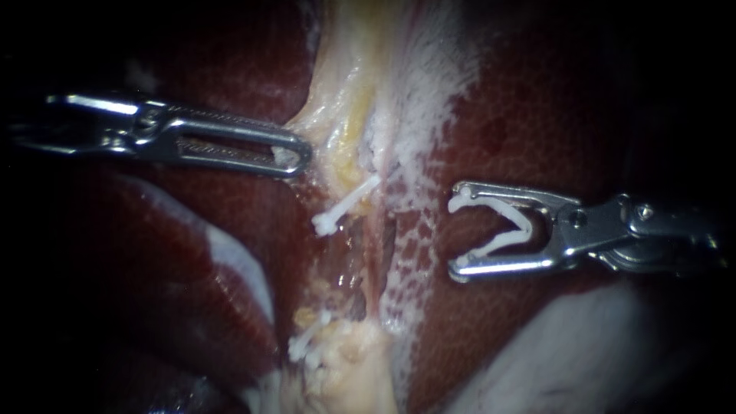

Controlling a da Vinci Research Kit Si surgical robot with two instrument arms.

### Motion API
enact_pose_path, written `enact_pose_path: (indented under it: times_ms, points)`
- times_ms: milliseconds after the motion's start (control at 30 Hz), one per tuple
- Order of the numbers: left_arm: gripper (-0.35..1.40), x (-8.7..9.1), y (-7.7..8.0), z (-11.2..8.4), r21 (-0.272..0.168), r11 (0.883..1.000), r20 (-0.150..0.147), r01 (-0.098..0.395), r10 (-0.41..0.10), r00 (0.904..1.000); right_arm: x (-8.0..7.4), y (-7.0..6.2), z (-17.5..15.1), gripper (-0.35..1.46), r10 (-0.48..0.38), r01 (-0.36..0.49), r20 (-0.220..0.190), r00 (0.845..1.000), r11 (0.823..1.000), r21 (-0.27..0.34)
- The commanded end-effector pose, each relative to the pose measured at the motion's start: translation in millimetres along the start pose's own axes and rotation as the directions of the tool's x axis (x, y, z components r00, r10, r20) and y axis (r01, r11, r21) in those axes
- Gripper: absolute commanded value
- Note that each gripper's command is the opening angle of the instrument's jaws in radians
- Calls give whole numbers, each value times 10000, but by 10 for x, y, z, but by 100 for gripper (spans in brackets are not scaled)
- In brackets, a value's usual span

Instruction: Clipping first clip right tube

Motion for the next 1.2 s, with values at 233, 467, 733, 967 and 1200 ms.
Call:
enact_pose_path:
  times_ms: [233,467,733,967,1200]
  points:
    - [-23,0,0,0,6,10000,-1,19,-19,10000,1,1,0,60,-74,74,1,10000,9999,73]
    - [-23,0,0,-1,11,10000,-3,18,-18,10000,-1,1,0,60,-140,140,4,9999,9998,133]
    - [-23,-6,3,-13,114,9999,-41,48,-47,10000,-17,-3,14,60,-205,204,20,9998,9994,269]
    - [-23,-16,7,-33,-40,9999,3,108,-108,9999,-46,-13,41,60,397,-401,84,9992,9977,543]
    - [-23,-38,6,-57,-161,9995,96,259,-257,9996,-74,-20,71,60,706,-717,172,9974,9946,751]
